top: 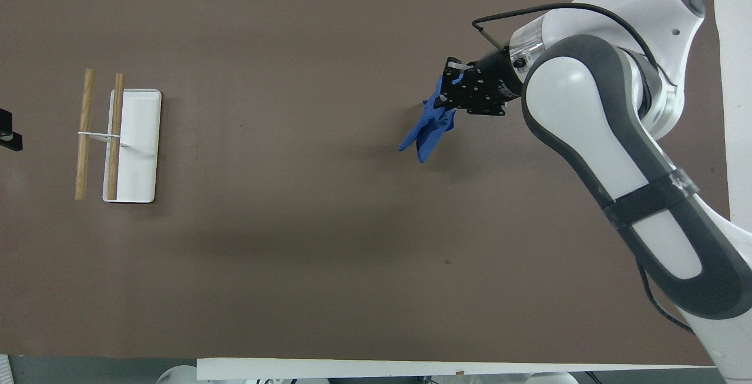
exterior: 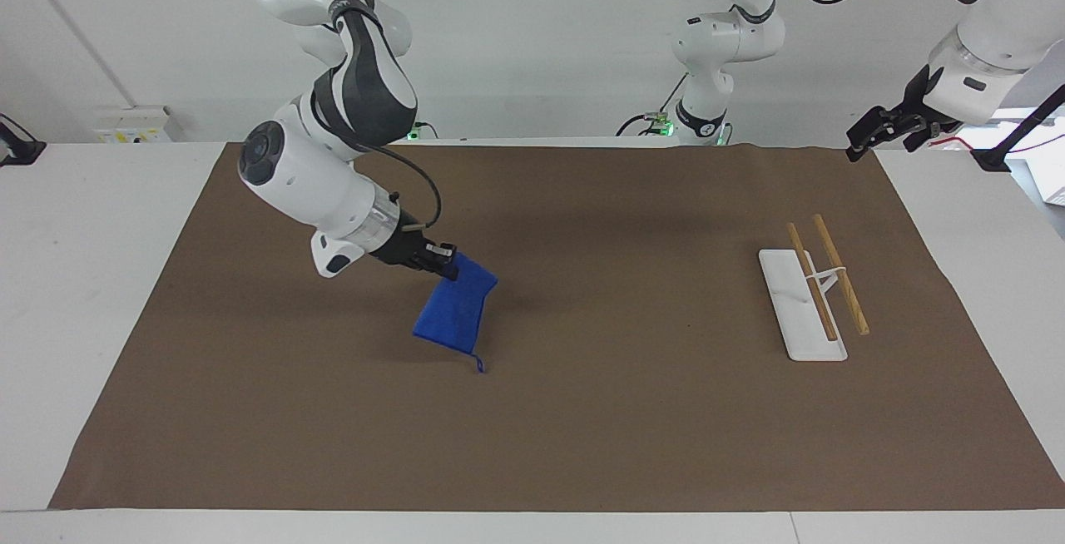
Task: Right arm passes towel to left arm to hang
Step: 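Close the right gripper on the blue towel and lift it, then carry the towel toward center while the left gripper reaches toward it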
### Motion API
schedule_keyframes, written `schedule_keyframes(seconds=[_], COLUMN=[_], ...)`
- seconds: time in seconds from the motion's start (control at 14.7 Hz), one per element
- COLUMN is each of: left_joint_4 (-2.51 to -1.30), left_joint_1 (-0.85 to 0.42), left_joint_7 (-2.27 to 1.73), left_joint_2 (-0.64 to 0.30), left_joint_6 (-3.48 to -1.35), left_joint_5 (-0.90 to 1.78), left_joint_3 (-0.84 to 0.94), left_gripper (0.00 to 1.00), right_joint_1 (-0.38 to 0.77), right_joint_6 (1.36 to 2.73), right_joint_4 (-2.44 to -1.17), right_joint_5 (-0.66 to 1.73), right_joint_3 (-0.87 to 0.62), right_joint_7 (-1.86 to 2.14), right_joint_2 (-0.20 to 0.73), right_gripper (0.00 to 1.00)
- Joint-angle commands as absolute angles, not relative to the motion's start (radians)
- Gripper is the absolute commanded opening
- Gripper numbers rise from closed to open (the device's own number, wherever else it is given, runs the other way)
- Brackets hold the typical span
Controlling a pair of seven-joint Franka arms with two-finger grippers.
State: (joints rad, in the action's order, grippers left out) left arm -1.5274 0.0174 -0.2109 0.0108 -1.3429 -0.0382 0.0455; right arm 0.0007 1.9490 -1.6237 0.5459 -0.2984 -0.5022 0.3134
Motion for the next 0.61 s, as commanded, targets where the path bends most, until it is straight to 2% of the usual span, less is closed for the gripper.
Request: schedule_keyframes(seconds=[0.0, 0.2, 0.54], left_joint_4=[-1.668, -1.793, -1.857], left_joint_1=[-0.027, -0.090, -0.188], left_joint_7=[-0.410, -0.581, -1.024], left_joint_2=[0.090, 0.136, 0.117], left_joint_6=[-1.457, -1.609, -1.780], left_joint_5=[-0.049, -0.045, 0.038], left_joint_3=[0.051, 0.051, 0.051], left_gripper=[1.00, 1.00, 1.00], right_joint_1=[0.061, 0.152, 0.225], right_joint_6=[2.023, 2.196, 2.299], right_joint_4=[-1.626, -1.646, -1.660], right_joint_5=[0.633, 0.739, 0.886], right_joint_3=[-0.304, -0.304, -0.304], right_joint_7=[-0.634, -0.818, -0.937], right_joint_2=[0.314, 0.316, 0.316], right_gripper=[0.00, 0.00, 0.00])
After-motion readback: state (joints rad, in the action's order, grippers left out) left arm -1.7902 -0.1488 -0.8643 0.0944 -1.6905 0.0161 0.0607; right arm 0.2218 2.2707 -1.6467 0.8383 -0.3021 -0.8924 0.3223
